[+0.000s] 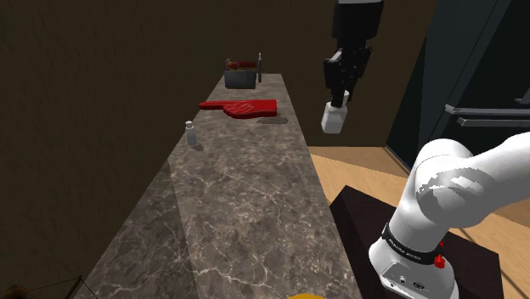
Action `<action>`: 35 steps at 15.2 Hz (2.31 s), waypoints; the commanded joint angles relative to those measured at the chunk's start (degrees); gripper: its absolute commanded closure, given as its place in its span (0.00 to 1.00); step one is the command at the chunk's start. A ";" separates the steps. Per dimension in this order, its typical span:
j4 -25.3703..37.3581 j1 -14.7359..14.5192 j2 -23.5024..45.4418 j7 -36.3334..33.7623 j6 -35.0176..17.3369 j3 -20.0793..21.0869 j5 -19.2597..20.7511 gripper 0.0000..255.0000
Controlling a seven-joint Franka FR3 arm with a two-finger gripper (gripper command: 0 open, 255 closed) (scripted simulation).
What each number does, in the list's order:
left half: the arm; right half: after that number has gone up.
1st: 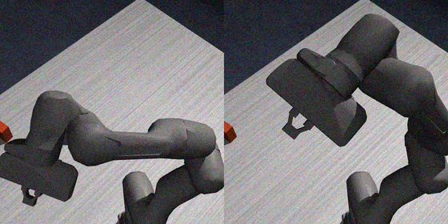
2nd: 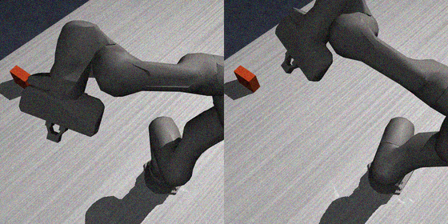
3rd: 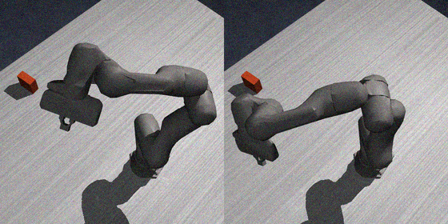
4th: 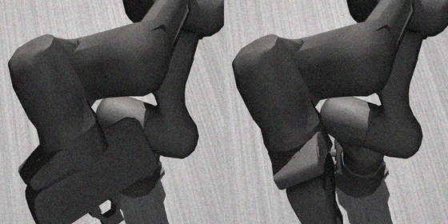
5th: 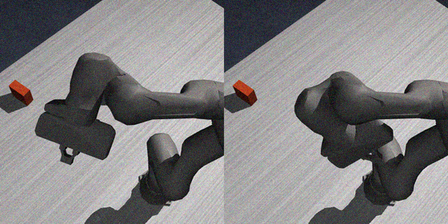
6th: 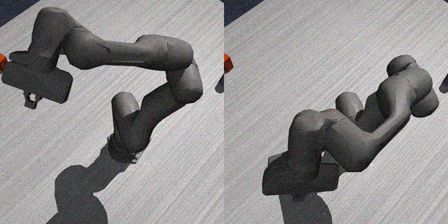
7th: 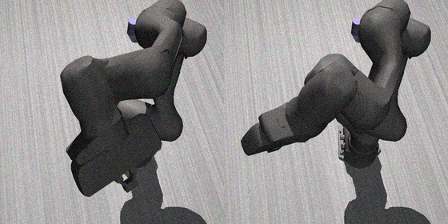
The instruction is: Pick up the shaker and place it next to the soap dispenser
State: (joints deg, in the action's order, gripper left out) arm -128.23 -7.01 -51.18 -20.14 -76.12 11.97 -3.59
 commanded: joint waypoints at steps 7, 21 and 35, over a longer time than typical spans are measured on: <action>0.95 -2.52 -5.08 -9.65 5.24 8.72 -8.62 1.00; 11.57 -2.92 -6.15 -28.59 11.16 25.59 -25.14 1.00; 10.06 -2.73 -8.49 -34.93 7.57 34.28 -33.10 1.00</action>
State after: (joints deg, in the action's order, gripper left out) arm -116.91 -9.46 -59.10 -55.33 -67.87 46.04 -36.41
